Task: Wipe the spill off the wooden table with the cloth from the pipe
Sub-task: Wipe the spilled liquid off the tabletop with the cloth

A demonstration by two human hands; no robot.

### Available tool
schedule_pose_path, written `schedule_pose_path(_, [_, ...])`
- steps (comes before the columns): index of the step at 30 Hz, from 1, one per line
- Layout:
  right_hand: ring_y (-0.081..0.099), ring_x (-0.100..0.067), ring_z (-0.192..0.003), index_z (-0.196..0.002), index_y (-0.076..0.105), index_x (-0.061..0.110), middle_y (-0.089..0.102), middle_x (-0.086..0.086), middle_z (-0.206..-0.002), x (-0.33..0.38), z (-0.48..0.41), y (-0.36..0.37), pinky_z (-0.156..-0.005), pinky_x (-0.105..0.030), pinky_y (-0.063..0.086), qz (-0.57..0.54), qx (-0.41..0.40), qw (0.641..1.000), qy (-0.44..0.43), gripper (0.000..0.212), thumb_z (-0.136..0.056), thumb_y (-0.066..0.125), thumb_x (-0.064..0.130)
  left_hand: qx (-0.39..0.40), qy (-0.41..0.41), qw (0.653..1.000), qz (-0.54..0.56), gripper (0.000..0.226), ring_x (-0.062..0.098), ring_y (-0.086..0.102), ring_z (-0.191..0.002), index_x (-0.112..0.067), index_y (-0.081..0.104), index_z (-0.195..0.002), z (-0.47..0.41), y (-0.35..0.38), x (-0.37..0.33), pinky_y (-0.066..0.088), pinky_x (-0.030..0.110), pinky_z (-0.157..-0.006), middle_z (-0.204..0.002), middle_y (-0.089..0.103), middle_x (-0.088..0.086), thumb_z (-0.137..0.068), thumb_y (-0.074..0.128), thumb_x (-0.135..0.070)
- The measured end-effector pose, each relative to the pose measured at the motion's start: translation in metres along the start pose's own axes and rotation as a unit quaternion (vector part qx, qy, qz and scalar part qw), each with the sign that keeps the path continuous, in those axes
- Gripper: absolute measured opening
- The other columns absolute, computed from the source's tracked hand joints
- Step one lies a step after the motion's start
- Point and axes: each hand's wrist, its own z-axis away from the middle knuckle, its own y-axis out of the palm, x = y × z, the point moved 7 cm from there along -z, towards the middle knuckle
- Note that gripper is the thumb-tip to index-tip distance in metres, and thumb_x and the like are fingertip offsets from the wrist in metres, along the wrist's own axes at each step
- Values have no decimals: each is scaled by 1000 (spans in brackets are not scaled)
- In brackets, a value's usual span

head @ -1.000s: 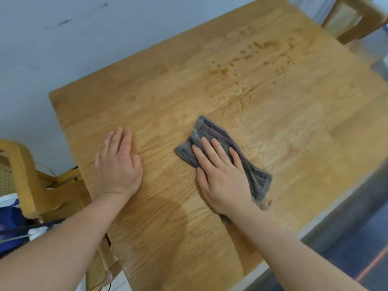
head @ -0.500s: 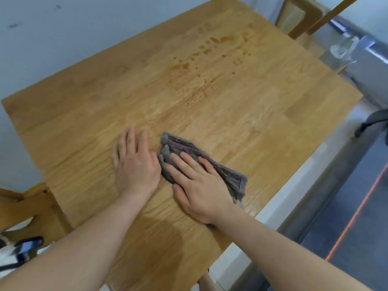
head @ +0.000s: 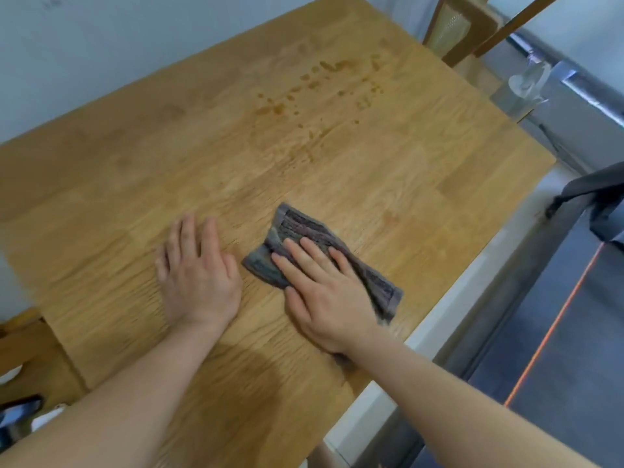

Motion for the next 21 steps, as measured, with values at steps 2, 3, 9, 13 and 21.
schedule_pose_path(2, [20,-13,-148,-150,35,31,29,6,-159,-49,-18,-13,-118,-45,18,12,-15,999,40,52,-100,29,42,5,1,1000,-7,56,28,14,-146,-16,28,-148,0,1,2,9,48,-118,-158,22,11,-93,36,-26])
schedule_pose_path(3, [18,-13,-149,-151,33,30,27,6,-160,-79,-28,-21,-119,-45,17,17,-26,995,94,53,-100,26,42,6,1,1000,-9,56,27,13,-146,-17,28,-149,-1,1,3,9,47,-118,-158,21,10,-94,35,-27])
schedule_pose_path(9, [14,-19,-150,-153,28,24,21,2,-162,-37,-48,-15,-119,-49,15,11,-41,991,130,54,-102,25,40,8,5,1000,-7,57,29,16,-145,-16,29,-148,-3,2,2,12,49,-117,-157,24,12,-93,35,-29])
schedule_pose_path(13, [22,-18,-148,-149,38,26,30,3,-159,45,-57,10,-117,-48,18,-6,25,997,-78,51,-101,28,39,-10,7,1000,2,56,30,24,-142,-14,39,-143,-3,1,5,19,51,-114,-152,33,13,-89,36,-29])
schedule_pose_path(21, [6,-16,-151,-155,20,27,13,4,-164,-107,-132,-34,-120,-48,10,30,-14,986,161,54,-103,21,40,-13,-3,1000,-1,58,29,27,-142,-15,39,-143,-6,3,5,20,51,-115,-152,35,12,-89,27,-33])
